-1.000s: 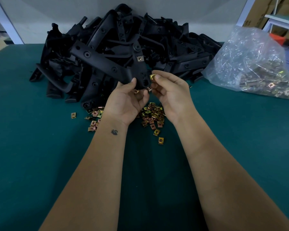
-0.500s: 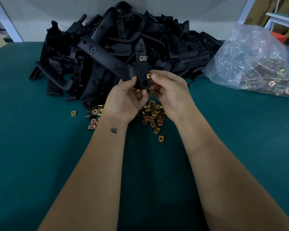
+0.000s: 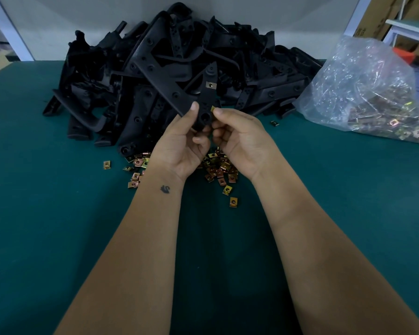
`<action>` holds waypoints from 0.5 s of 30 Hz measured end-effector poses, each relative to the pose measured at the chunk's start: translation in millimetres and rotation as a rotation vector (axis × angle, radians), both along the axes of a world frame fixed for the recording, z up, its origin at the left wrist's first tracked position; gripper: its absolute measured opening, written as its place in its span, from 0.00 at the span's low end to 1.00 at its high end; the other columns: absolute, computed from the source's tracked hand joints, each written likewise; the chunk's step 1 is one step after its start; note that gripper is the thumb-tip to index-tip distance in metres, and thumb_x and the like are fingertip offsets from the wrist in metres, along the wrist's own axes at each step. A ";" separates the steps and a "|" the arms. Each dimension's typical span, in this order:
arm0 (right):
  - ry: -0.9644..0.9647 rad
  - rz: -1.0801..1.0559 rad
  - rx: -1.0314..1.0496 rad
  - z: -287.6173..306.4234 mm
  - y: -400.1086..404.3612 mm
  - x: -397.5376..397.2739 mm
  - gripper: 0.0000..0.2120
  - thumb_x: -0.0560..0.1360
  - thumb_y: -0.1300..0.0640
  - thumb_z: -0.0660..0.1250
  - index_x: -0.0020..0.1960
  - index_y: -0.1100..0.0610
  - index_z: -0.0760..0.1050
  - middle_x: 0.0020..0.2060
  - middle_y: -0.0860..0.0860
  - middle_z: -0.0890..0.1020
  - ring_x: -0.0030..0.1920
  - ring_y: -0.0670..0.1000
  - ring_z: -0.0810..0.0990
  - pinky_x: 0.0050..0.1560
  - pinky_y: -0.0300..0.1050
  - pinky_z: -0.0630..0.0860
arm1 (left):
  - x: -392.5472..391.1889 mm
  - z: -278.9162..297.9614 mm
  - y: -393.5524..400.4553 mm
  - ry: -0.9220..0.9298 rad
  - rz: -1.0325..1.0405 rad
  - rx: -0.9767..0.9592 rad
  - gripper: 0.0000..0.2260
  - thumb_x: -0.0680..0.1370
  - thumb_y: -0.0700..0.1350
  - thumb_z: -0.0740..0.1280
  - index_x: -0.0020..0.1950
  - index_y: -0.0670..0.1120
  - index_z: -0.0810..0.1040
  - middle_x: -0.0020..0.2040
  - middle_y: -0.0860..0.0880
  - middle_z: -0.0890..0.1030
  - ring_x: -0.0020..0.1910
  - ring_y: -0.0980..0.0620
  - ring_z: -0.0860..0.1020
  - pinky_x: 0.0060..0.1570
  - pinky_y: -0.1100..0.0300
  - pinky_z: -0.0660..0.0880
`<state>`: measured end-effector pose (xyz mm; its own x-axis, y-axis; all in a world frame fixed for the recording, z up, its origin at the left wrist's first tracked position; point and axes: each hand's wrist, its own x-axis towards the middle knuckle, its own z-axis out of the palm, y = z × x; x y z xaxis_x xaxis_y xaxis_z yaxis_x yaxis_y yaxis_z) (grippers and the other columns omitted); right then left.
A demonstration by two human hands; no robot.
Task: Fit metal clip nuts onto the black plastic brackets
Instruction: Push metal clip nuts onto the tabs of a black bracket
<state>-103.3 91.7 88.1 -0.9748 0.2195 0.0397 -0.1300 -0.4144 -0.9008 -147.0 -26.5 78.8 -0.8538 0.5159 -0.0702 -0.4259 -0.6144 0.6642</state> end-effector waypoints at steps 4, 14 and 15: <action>0.020 -0.030 0.003 0.0 -0.2 -0.4 0.09 0.76 0.66 0.67 0.38 0.58 0.79 0.29 0.49 0.78 0.30 0.44 0.78 0.35 0.36 0.73 | -1.4 -0.1 -2.1 0.057 0.009 -0.074 0.05 0.80 0.45 0.66 0.56 0.48 0.77 0.44 0.50 0.80 0.34 0.58 0.75 0.25 0.71 0.67; 0.022 -0.030 0.086 -0.9 1.5 1.6 0.09 0.75 0.67 0.66 0.38 0.60 0.75 0.32 0.49 0.77 0.32 0.43 0.74 0.35 0.35 0.72 | -3.4 1.3 -5.7 0.132 -0.035 -0.233 0.07 0.80 0.45 0.67 0.58 0.49 0.77 0.43 0.51 0.81 0.32 0.59 0.76 0.23 0.71 0.61; 0.027 -0.028 0.094 -0.8 1.8 2.0 0.09 0.75 0.67 0.66 0.37 0.60 0.74 0.32 0.49 0.77 0.32 0.43 0.74 0.35 0.35 0.72 | -3.0 1.5 -5.3 0.142 -0.037 -0.247 0.07 0.80 0.44 0.67 0.58 0.49 0.77 0.43 0.51 0.82 0.32 0.59 0.77 0.23 0.71 0.61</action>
<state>-101.3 93.6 87.3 -0.9667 0.2403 0.0878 -0.1652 -0.3244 -0.9314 -150.0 -31.8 80.3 -0.8451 0.5288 -0.0785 -0.3368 -0.4127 0.8463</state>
